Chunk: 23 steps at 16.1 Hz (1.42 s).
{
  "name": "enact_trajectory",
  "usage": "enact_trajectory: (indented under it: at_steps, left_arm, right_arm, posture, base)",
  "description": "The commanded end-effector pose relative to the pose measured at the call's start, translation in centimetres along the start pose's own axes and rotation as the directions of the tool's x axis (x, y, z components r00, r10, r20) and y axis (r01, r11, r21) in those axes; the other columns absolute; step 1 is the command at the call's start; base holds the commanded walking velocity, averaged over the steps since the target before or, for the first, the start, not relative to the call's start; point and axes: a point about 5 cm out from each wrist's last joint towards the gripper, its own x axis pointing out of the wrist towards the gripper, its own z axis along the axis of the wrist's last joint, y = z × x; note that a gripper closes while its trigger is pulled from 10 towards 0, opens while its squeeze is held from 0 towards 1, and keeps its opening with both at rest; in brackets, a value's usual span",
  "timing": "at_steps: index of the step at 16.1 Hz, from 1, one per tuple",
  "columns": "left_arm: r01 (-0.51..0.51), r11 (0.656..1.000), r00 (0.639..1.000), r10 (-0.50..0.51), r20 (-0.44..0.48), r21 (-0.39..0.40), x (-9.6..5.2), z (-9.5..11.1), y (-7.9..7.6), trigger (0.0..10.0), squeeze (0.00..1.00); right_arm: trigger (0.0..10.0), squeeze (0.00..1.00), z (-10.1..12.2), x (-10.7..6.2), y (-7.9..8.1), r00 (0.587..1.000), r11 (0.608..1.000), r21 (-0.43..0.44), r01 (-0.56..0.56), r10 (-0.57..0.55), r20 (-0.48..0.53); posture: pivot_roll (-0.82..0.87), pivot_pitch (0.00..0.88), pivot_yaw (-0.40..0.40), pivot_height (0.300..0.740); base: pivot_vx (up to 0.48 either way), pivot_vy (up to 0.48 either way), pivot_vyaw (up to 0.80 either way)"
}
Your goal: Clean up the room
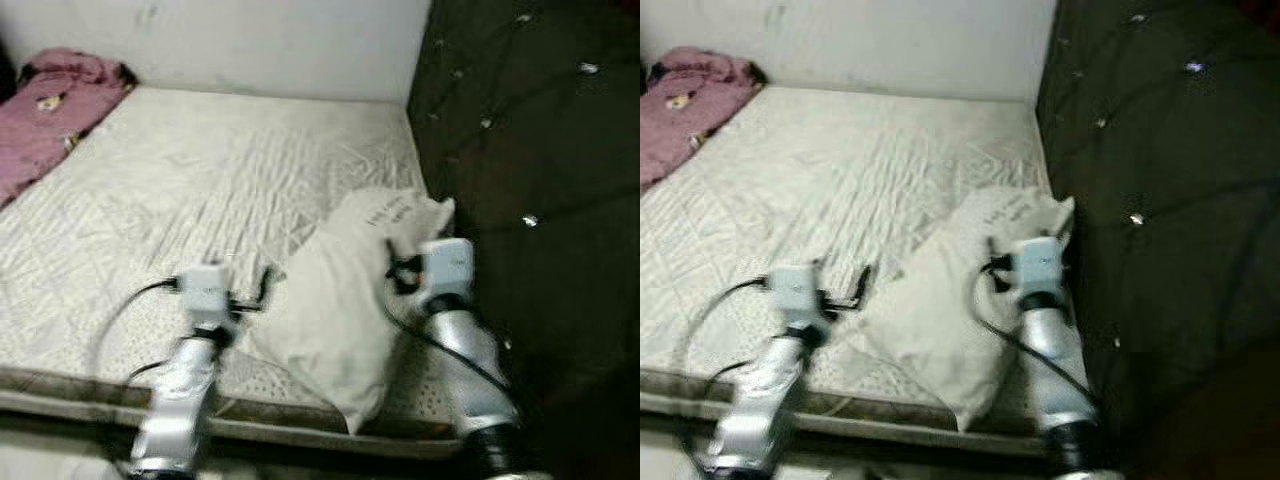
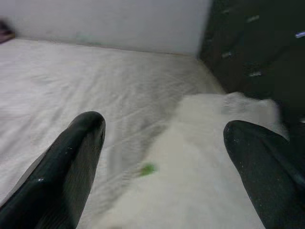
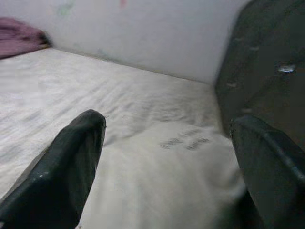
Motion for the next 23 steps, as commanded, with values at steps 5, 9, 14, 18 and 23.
enact_trajectory:
  at_steps: [5,9,14,18,23]
  left_arm:
    - [-0.011,1.0,1.0,0.011,-0.001,-0.014,0.0,0.0,-0.1,10.0,0.0]
    - [-0.101,0.994,0.995,0.101,-0.008,0.046,-0.1,0.1,0.9,10.0,0.0]
    - [-0.242,0.962,0.966,0.226,0.127,0.129,-1.9,2.1,3.4,10.0,0.0]
    - [-0.293,0.944,0.952,0.274,0.136,0.152,-3.4,1.9,4.5,10.0,0.0]
    - [-0.277,0.948,0.958,0.259,0.126,0.158,-3.3,1.6,4.0,10.0,0.0]
  right_arm:
    - [10.0,0.0,-0.2,0.0,-0.6,1.0,1.0,-0.002,0.019,-0.019,-0.018]
    - [10.0,0.0,-0.1,0.0,-0.7,1.0,1.0,-0.001,0.022,-0.022,-0.013]
    - [10.0,0.0,0.8,-0.7,-1.6,0.998,0.998,0.014,0.067,-0.067,0.022]
    - [10.0,0.0,0.3,-1.2,-2.7,0.995,0.995,0.032,0.095,-0.095,-0.01]
    - [10.0,0.0,0.3,-1.7,-2.9,0.993,0.994,0.029,0.11,-0.109,-0.038]
  posture:
    - [0.03,0.0,-0.002,0.74]
    - [0.03,0.0,-0.002,0.74]
    - [0.05,0.0,-0.01,0.74]
    - [0.06,0.0,-0.014,0.74]
    - [0.05,0.0,-0.014,0.74]
  base:
    - [0.0,0.0,-0.64]
    - [0.0,0.0,-0.4]
    - [0.0,0.0,0.0]
    - [0.0,0.0,0.0]
    - [0.0,0.0,-0.48]
